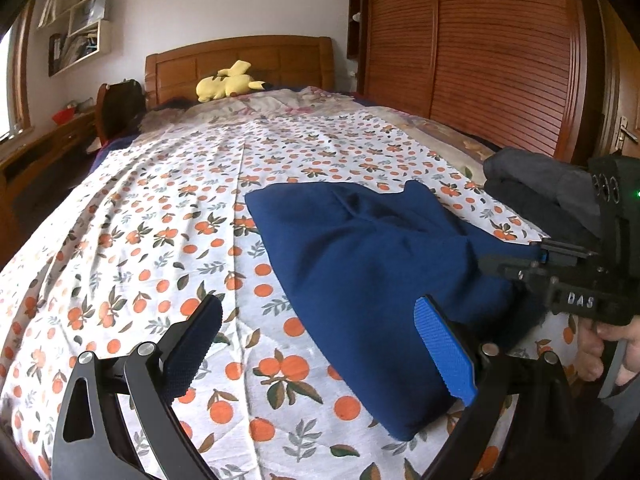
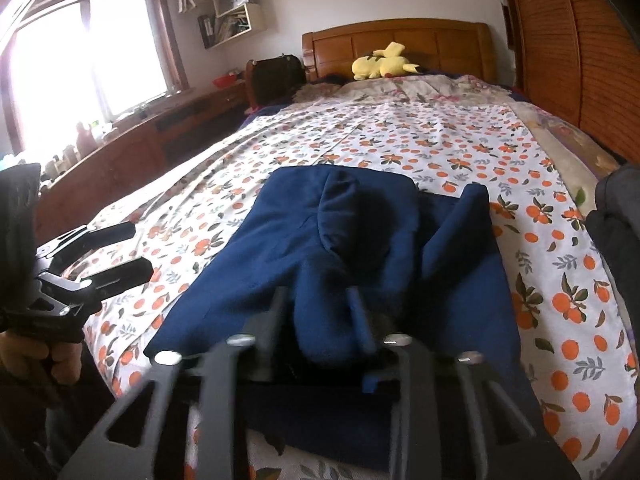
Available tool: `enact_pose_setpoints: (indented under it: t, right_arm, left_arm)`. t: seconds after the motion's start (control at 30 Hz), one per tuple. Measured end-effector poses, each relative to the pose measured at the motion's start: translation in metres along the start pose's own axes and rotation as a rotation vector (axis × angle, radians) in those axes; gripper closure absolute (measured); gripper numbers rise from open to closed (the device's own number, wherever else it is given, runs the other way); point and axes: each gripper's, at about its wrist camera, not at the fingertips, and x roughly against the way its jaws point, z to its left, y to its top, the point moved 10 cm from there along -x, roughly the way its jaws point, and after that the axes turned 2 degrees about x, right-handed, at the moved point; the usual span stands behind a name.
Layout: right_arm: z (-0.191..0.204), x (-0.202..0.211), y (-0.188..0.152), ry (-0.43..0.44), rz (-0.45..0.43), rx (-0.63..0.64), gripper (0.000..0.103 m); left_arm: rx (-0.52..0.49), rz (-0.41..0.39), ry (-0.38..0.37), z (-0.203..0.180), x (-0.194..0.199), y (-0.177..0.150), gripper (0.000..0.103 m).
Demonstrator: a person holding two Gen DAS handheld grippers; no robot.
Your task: Fold large clothes
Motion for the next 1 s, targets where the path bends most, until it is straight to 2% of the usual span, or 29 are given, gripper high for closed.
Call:
enact_pose_setpoints:
  t: [0.13, 0.3, 0.43, 0.53, 0.6, 0.7, 0.8, 0.83, 0.87, 0.9, 0.93, 1.0]
  right_arm:
    - [0.004, 0.010, 0.008, 0.012, -0.045, 0.016, 0.093]
    - [-0.001, 0.041, 0.024, -0.015, -0.147, 0.027, 0.095]
    - [-0.024, 0.078, 0.032, -0.046, -0.230, -0.017, 0.095]
    - [-0.050, 0.105, 0.027, -0.113, -0.277, -0.057, 0.095]
    - [-0.064, 0.112, 0.018, -0.158, -0.262, -0.066, 0.095]
    - [-0.080, 0.093, -0.009, -0.173, -0.150, -0.071, 0.093]
    - [-0.089, 0.071, -0.030, -0.207, -0.058, -0.058, 0.086]
    - [-0.088, 0.072, -0.033, -0.218, -0.058, -0.049, 0.081]
    - [-0.089, 0.074, -0.032, -0.233, -0.066, -0.048, 0.067]
    - [-0.091, 0.078, -0.031, -0.248, -0.077, -0.052, 0.060]
    - [-0.095, 0.083, -0.030, -0.262, -0.092, -0.060, 0.057]
    - [-0.098, 0.087, -0.027, -0.255, -0.112, -0.079, 0.057]
  left_arm:
    - [0.000, 0.002, 0.004, 0.000, -0.001, -0.001, 0.006]
    - [-0.011, 0.004, 0.006, -0.005, -0.003, -0.001, 0.006]
    - [-0.024, 0.002, 0.002, -0.012, -0.006, 0.002, 0.006]
    - [-0.037, -0.001, -0.003, -0.019, -0.009, 0.006, 0.006]
    - [-0.039, -0.004, -0.009, -0.023, -0.011, 0.008, 0.006]
    - [-0.037, -0.005, -0.016, -0.027, -0.015, 0.008, 0.006]
    - [-0.033, -0.001, -0.023, -0.031, -0.021, 0.008, 0.006]
    - [-0.031, -0.001, -0.026, -0.032, -0.021, 0.007, 0.006]
    - [-0.030, 0.000, -0.030, -0.034, -0.023, 0.007, 0.006]
    - [-0.032, 0.001, -0.031, -0.035, -0.023, 0.007, 0.006]
    - [-0.033, 0.002, -0.033, -0.037, -0.024, 0.007, 0.006]
    - [-0.041, 0.007, -0.038, -0.042, -0.026, 0.005, 0.006]
